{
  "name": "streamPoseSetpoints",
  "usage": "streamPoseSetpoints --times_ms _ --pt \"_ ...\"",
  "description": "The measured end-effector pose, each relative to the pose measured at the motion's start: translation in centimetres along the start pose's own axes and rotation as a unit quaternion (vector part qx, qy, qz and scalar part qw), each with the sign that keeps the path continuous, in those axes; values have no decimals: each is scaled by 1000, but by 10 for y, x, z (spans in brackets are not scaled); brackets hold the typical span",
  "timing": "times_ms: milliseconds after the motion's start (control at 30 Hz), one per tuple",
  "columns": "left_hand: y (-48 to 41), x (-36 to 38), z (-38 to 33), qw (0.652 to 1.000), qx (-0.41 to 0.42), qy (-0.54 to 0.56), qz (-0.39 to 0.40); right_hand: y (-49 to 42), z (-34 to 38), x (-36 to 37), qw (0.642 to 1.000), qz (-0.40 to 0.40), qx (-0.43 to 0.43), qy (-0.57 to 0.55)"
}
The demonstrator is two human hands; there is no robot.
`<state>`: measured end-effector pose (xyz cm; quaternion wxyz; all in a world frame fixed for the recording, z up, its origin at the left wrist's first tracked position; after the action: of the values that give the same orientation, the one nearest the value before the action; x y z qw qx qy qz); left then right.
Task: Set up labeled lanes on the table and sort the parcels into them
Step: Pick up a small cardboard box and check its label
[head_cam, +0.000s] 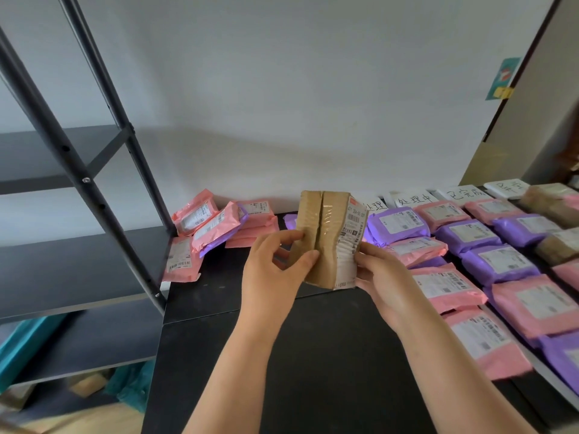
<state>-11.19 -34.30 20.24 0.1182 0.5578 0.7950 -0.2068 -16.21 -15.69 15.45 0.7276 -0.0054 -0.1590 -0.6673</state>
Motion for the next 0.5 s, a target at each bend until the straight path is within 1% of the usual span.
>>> streamPoseSetpoints --times_ms 167,333,500 --pt "-1 1 1 1000 -7 6 -2 1 1 -4 1000 -4 1 12" --pt "-3 2 5 999 -29 24 -3 1 10 -7 999 -9 -19 32" --pt "-2 3 6 999 -48 15 -15 6 15 -5 997 5 -40 64"
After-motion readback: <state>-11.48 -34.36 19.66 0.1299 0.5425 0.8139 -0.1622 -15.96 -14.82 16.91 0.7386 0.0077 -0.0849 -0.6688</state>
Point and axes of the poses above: each hand's wrist, its own y-axis away from the middle knuckle, its own x-axis out of the palm, z = x × y, the point moved 8 cm from there along -y, towards the middle knuckle, and after that the axes turned 7 degrees about -y, right-handed, at the moved point
